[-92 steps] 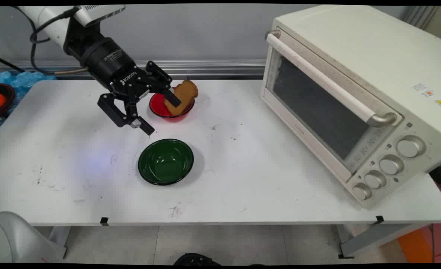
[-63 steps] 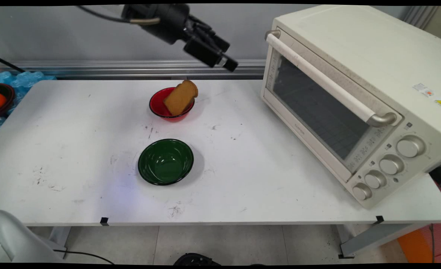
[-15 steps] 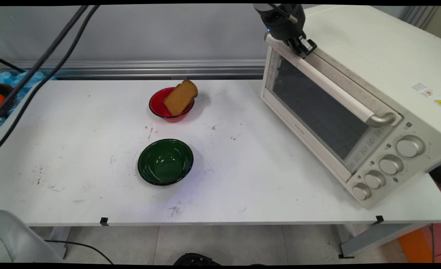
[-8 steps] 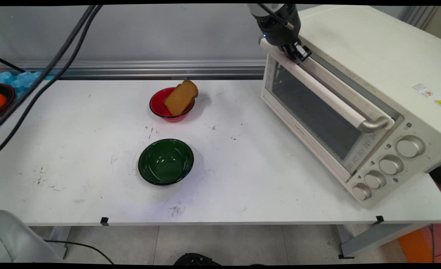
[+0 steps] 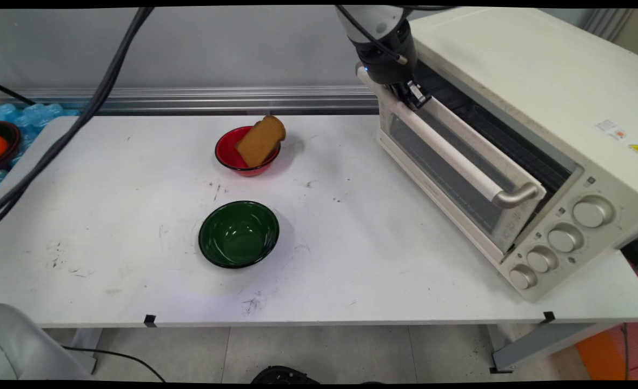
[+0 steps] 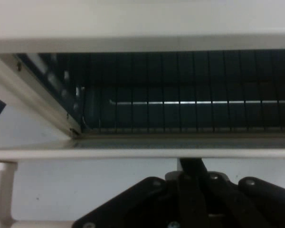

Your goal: Open the oven

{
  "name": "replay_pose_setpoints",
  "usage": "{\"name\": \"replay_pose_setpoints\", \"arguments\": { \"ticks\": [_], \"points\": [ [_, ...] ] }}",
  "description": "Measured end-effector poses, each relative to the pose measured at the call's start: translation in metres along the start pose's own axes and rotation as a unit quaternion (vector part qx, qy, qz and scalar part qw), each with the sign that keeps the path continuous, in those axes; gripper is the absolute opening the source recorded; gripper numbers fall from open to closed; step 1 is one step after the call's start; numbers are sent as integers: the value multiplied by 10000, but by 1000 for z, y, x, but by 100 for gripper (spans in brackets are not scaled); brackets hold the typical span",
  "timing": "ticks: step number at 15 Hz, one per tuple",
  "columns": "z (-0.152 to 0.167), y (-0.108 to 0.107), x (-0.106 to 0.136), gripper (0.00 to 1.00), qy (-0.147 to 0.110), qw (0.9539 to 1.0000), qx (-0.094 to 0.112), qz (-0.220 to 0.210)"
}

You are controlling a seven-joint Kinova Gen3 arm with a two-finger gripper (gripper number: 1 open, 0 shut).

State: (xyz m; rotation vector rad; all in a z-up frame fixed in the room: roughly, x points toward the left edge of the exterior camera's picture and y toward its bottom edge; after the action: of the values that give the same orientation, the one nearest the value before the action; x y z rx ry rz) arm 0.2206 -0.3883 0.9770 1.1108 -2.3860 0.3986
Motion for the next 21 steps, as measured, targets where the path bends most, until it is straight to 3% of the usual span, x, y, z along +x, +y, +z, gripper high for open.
{"name": "replay_pose_setpoints", "arguments": {
  "ticks": [11,21],
  "points": [
    [9,-4,-29,0,-176,9997,-33,154],
    [19,-12,-66,0,-133,9993,-208,275]
  ]
}}
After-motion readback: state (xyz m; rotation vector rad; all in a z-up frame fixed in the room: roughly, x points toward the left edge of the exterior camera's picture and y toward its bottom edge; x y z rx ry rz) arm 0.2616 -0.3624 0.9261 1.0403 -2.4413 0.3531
